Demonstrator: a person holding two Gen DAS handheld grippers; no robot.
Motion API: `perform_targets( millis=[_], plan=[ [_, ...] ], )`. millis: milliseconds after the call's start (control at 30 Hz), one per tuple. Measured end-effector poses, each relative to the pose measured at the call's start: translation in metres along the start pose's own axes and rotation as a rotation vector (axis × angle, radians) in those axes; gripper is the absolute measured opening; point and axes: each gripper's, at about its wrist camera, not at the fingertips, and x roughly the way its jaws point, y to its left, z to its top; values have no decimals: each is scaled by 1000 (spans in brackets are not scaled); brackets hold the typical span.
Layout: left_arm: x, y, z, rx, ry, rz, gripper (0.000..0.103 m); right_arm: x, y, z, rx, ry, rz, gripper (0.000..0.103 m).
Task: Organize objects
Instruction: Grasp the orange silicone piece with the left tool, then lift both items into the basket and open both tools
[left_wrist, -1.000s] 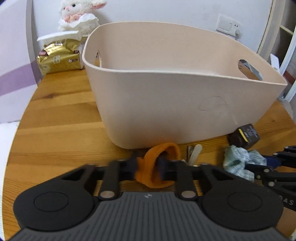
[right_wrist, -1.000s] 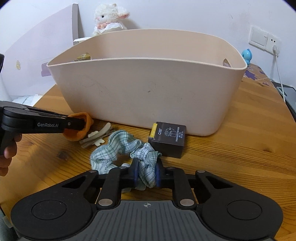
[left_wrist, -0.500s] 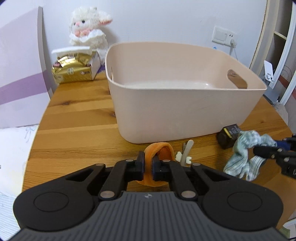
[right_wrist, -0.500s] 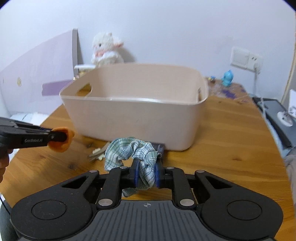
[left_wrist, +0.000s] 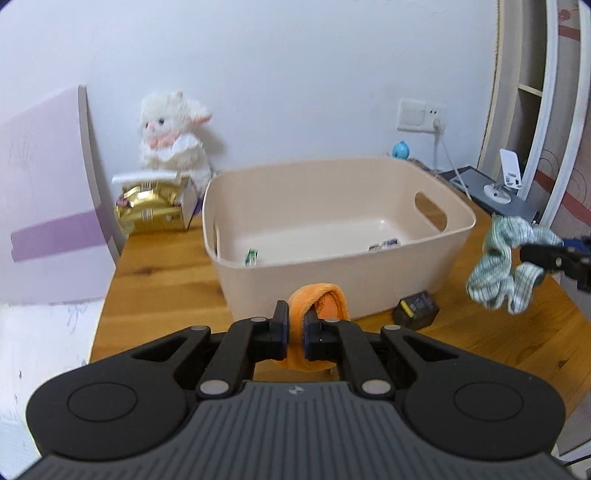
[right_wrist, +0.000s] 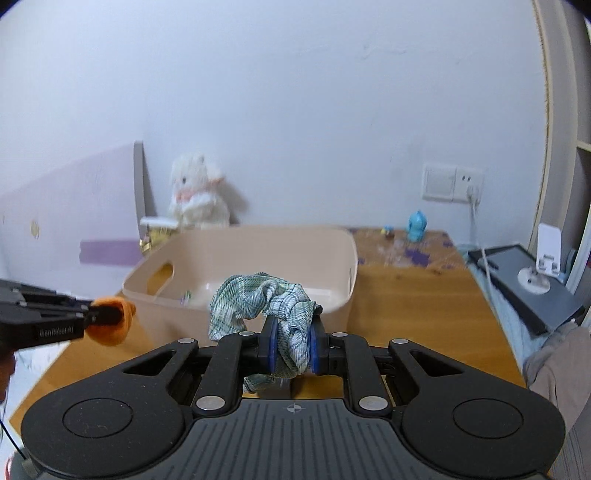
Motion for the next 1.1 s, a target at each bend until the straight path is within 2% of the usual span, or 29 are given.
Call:
perform_targets(
  millis=[167,367,600,733,900,1033,1067,1100],
  plan=[
    [-1,-9,20,28,-42,4,9,7,-7,19,21,-52,-8,15],
    [22,-19,49,61,-61,22,9,40,-9,39,25,-71,-29,15],
    [81,-22,71,51,8,48,9,93,-10,46,8,-13,-57,15],
    [116,-22,71,51,71,77,9,122,-10,40,-8,45,-69,15],
    [139,-24,66,70,132,96,10,147,-5,29,-49,117,-84,16],
    [147,-25,61,82,159,122,12,151,-4,24,-44,153,-84,23],
    [147,-26,61,81,161,126,13,149,-5,24,-40,151,-81,31],
    [147,-26,61,84,162,131,18,145,-5,24,-40,144,-82,39]
  ],
)
